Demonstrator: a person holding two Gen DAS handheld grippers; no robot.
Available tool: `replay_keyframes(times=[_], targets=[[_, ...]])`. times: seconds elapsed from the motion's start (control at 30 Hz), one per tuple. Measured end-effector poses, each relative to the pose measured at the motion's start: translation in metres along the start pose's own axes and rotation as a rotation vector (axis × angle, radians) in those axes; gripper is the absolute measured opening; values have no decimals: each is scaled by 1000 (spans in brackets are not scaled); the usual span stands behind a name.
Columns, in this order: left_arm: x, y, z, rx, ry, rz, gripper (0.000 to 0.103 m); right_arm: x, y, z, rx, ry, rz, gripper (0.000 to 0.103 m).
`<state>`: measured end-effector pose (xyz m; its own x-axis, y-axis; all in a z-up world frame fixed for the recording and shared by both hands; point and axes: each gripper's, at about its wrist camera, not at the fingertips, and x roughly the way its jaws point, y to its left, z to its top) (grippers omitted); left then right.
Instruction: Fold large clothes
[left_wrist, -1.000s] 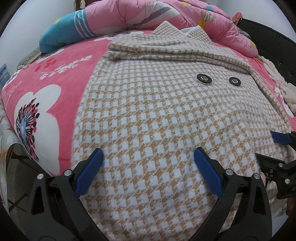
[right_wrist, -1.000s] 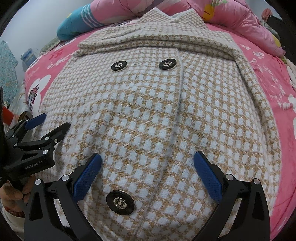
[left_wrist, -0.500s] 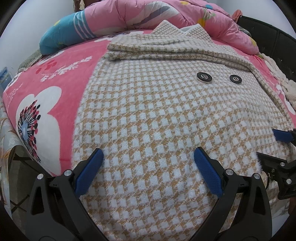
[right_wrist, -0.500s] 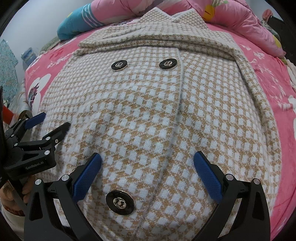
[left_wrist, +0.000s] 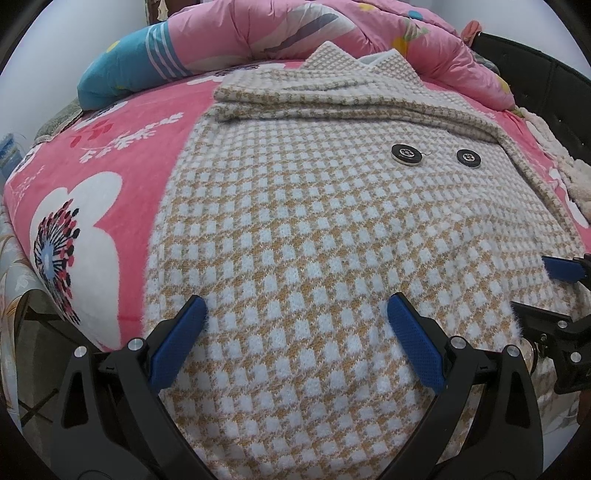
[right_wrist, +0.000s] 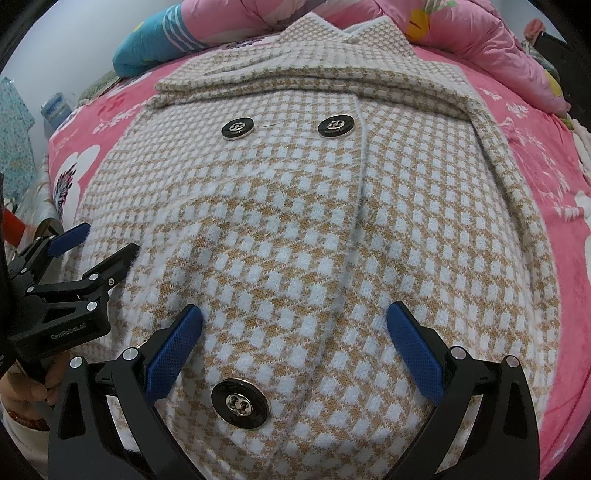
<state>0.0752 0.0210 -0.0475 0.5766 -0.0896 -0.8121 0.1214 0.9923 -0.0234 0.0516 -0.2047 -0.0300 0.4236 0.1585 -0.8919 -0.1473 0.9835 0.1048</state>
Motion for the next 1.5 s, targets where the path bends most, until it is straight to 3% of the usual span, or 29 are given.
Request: replay_keyframes(times=[0.57,0.8,1.1,1.5], targets=[[-1,-2,-1,-4,-1,-3,95,1,0,0,0,7,-1,97],[-22,12,-8,-26,-63,-13,95,2,-1,2,-2,13,0,97],[-54,37,-45,-96,-136,-35,95,2,0,2,-5,9,1,97],[-73,53,-92,-161,-168,-120,95,3,-1,4,-8,9,3,97]])
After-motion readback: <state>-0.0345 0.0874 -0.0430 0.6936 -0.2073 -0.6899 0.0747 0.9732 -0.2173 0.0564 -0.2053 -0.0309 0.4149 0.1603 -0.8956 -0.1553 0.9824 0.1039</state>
